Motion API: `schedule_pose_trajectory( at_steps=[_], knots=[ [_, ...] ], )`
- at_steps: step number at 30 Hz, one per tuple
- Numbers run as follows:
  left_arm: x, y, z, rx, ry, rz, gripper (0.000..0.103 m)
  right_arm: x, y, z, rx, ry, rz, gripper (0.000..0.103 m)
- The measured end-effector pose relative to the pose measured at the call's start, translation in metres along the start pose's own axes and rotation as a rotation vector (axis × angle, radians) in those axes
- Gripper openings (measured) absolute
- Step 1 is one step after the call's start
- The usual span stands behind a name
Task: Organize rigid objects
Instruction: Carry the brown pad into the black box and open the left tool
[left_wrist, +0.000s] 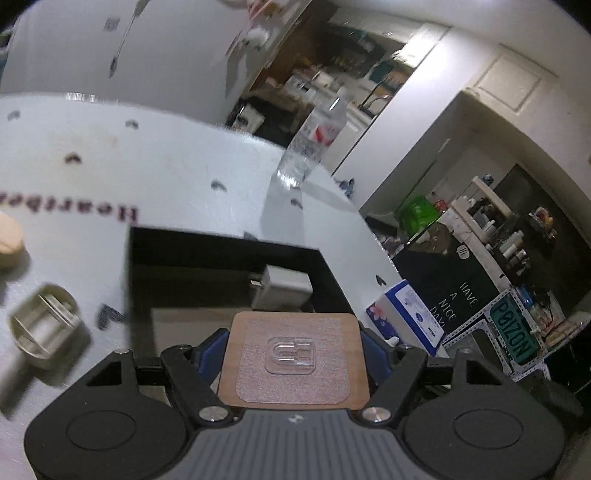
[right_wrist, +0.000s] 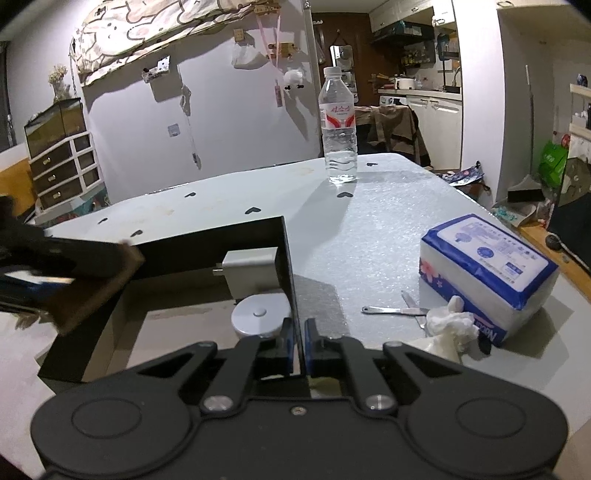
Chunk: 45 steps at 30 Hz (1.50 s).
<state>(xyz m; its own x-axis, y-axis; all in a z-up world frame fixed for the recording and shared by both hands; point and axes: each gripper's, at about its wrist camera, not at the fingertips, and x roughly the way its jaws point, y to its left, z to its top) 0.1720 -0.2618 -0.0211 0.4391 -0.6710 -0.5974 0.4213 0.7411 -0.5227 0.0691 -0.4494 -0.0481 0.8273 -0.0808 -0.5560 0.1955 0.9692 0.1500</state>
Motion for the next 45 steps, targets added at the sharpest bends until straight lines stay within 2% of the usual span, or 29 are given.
schedule_pose_trajectory(
  at_steps=[6,10,18,20,21,22,34,45],
  knots=[
    [0.037,-0.001,-0.003,-0.109,0.09,0.053,0.075,0.001,-0.003,0.0,0.013,-0.003,0.018,0.005],
    [0.055,0.002,-0.009,-0.184,0.148,0.053,0.075,0.001,-0.006,-0.001,0.028,-0.005,0.035,0.005],
    [0.069,0.002,-0.012,-0.283,0.164,0.058,0.075,0.001,-0.009,-0.001,0.031,-0.003,0.048,0.005],
    [0.07,0.004,-0.011,-0.303,0.166,0.049,0.085,0.001,-0.01,-0.001,0.034,-0.003,0.051,0.005],
    [0.07,0.003,-0.011,-0.307,0.173,0.042,0.093,0.001,-0.01,-0.001,0.035,-0.002,0.053,0.006],
    [0.07,0.003,-0.01,-0.309,0.183,0.036,0.096,0.001,-0.01,-0.001,0.036,-0.002,0.054,0.006],
    [0.07,-0.001,-0.013,-0.286,0.221,-0.004,0.096,0.002,-0.01,-0.001,0.035,0.0,0.052,0.006],
    [0.035,-0.012,-0.011,-0.159,0.151,0.005,0.096,0.002,-0.01,-0.002,0.034,0.003,0.048,0.006]
  ],
)
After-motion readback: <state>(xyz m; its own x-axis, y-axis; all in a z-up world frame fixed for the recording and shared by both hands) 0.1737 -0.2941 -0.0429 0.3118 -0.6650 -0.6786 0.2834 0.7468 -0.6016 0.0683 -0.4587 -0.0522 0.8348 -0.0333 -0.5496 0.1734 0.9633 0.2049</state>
